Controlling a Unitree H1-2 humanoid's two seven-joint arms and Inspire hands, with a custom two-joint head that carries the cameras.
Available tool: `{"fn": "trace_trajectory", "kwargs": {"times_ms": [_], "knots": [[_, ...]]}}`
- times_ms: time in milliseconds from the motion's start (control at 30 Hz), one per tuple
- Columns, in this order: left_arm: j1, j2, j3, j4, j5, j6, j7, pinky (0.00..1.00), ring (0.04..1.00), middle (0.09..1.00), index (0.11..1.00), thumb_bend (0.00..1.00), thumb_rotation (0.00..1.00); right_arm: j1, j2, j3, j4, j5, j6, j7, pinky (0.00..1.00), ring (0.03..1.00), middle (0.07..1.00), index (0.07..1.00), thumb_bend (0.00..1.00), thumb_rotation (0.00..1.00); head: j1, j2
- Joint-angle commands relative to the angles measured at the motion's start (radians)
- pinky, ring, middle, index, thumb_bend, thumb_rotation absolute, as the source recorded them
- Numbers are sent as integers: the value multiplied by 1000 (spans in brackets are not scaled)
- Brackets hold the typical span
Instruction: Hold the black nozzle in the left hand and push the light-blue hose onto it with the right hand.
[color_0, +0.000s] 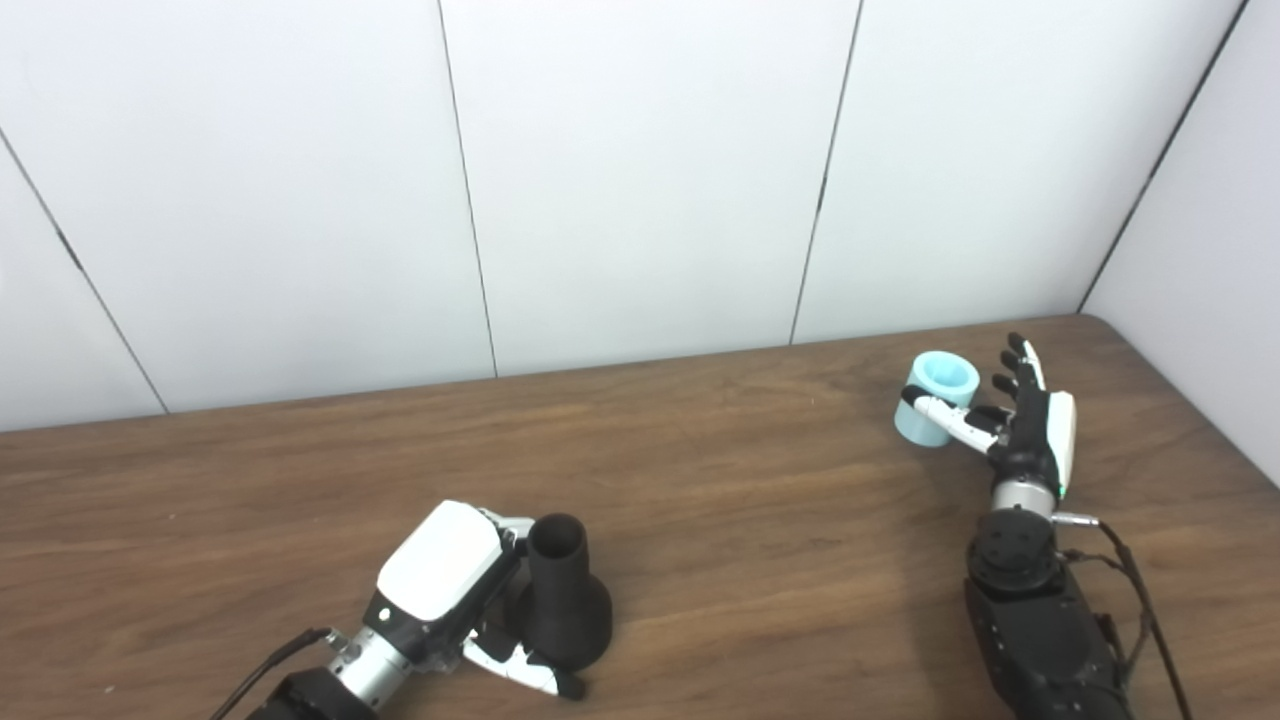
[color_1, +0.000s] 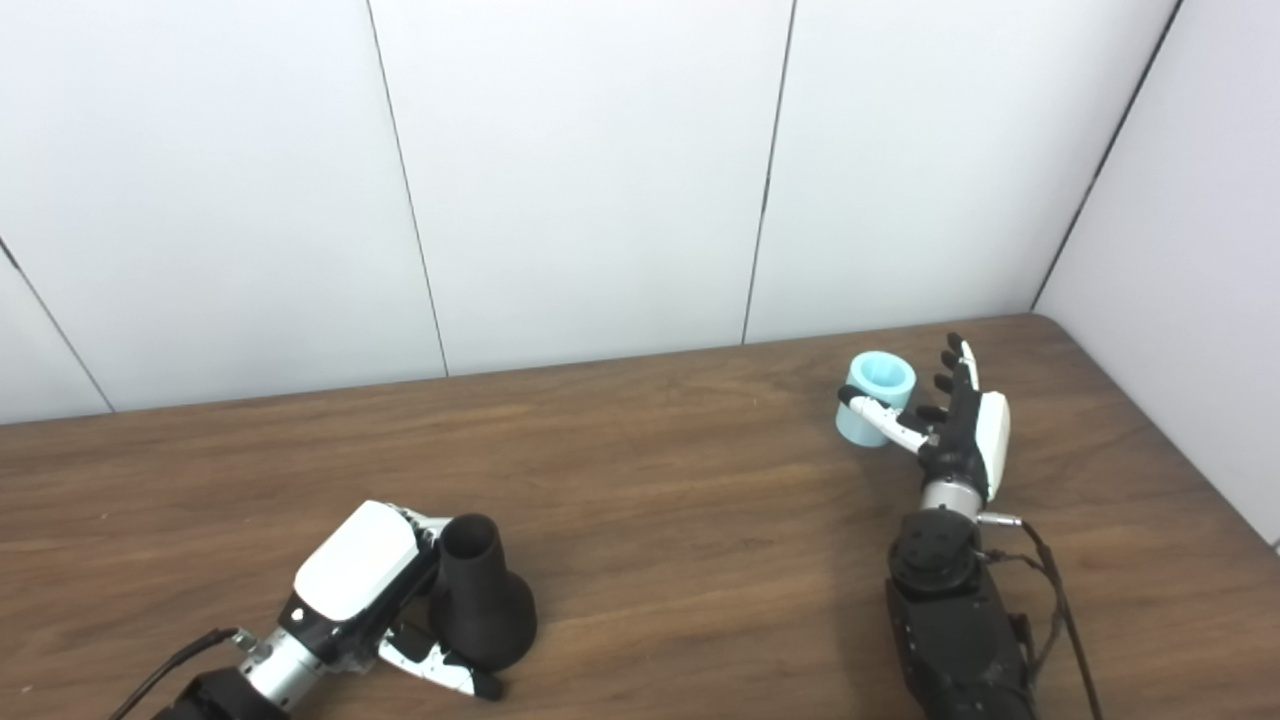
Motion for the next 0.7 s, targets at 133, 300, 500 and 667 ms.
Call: {"fn": "trace_trajectory", "kwargs": {"times_ms": [133,300,500,667], "knots": [[17,14,-15,15,10,-12,-15,113,174,471,480,526,0,-33,-24,8,37,27,-32,7,698,787,820,830,961,208,0,-4],[22,13,-12,14,14,-10,-17,117,175,471,480,526,0,-23,-32,27,17,22,1,27,668,745,765,785,955,176,-1,-2],[26,14,-13,13,15,-10,-11,115,173,471,479,526,0,6,-55,70,-61,14,101,92,574,655,689,708,994,196,-1,-1],[27,13,-10,9,13,-8,-25,116,178,471,480,526,0,22,-58,76,-109,28,149,125,380,488,565,653,988,165,0,-2]]}}
